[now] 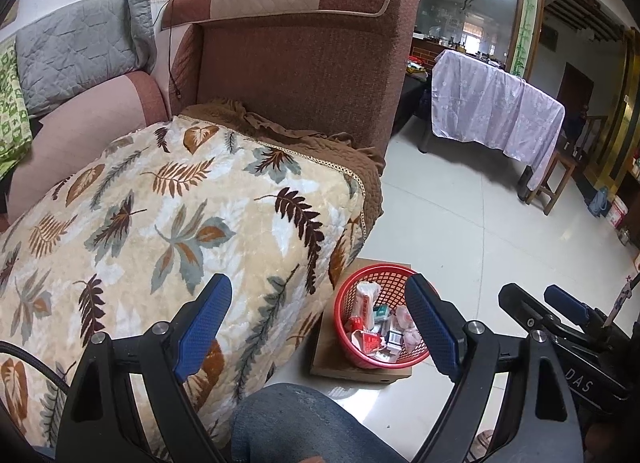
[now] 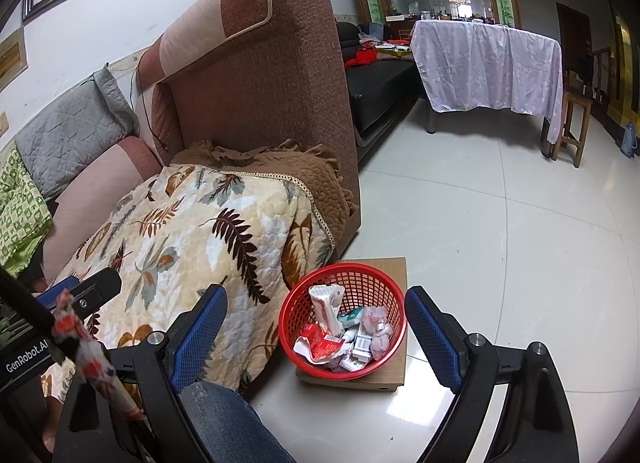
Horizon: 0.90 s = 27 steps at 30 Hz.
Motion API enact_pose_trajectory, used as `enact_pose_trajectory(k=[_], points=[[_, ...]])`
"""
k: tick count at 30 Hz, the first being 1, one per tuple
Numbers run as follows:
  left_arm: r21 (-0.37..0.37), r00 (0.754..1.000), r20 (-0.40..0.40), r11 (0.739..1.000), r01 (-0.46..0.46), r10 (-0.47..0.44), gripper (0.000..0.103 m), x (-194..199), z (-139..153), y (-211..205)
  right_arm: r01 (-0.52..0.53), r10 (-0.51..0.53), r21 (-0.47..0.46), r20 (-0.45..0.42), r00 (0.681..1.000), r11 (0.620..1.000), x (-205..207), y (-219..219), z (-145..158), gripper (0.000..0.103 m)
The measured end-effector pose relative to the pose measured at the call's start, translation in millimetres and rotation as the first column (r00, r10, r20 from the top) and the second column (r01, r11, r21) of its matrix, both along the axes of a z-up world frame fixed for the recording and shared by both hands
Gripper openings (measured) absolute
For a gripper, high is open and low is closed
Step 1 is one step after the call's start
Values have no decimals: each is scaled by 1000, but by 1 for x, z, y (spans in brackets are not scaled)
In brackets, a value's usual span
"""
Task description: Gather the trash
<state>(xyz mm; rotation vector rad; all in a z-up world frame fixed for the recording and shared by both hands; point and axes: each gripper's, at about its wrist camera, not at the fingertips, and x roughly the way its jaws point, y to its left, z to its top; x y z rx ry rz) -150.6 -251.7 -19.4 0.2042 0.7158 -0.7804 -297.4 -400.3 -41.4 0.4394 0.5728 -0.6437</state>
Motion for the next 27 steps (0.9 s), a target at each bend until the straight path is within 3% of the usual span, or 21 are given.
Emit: enact_pose_trajectory(k=[27], points=[[-3, 1000, -10, 1000, 1, -1, 87, 3, -3, 2, -5, 5, -14, 3, 1000, 1000, -1, 3, 2, 93]])
